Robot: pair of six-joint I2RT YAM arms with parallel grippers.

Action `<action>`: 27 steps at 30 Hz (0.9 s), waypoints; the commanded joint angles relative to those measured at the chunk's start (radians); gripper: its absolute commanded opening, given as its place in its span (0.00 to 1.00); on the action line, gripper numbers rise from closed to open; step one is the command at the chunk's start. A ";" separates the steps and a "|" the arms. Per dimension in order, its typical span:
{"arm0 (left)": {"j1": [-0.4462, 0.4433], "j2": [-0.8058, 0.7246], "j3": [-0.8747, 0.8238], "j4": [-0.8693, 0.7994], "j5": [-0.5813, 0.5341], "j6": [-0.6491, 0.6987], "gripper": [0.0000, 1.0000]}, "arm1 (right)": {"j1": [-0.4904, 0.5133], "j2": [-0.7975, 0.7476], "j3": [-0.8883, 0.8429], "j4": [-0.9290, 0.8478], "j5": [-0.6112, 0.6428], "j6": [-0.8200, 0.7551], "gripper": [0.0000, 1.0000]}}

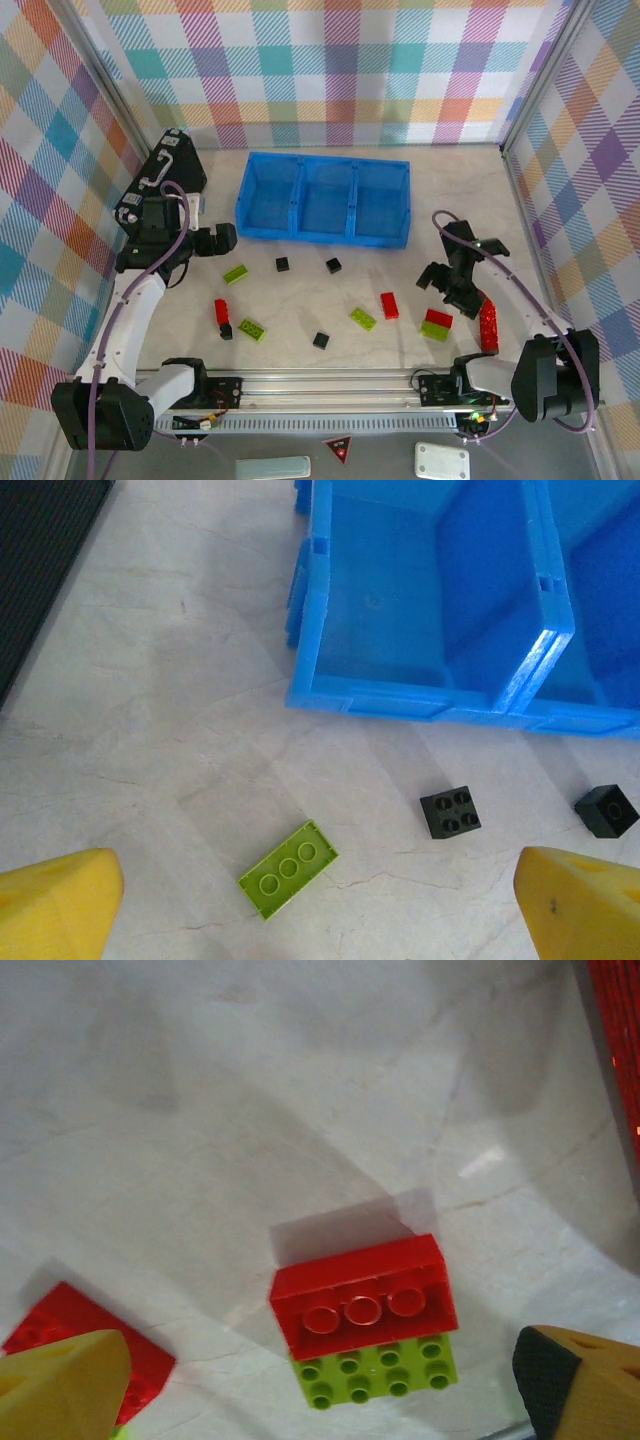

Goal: Sort the legos into containers by color
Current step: Pick up the lego from the bottom-right of the table.

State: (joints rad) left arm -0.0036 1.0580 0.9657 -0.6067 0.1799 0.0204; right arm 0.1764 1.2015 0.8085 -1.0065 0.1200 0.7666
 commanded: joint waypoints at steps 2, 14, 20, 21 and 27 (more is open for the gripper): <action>0.017 -0.003 -0.008 -0.003 0.027 0.016 1.00 | 0.005 -0.026 -0.081 0.015 -0.016 0.091 0.99; 0.023 0.019 -0.008 -0.007 0.038 0.018 1.00 | 0.006 0.014 -0.156 0.147 -0.107 0.001 0.99; 0.024 0.025 -0.010 -0.002 0.038 0.017 1.00 | 0.012 0.026 -0.165 0.155 -0.106 -0.061 0.97; 0.024 0.030 -0.010 -0.004 0.039 0.017 1.00 | 0.014 0.028 -0.164 0.154 -0.106 -0.067 0.97; 0.025 0.055 -0.004 -0.008 0.068 0.016 1.00 | 0.049 0.035 -0.158 0.149 -0.098 -0.073 0.94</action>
State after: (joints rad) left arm 0.0055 1.1019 0.9653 -0.6075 0.2173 0.0208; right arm 0.2031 1.2278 0.6540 -0.8528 0.0254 0.7162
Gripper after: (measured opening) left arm 0.997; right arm 0.940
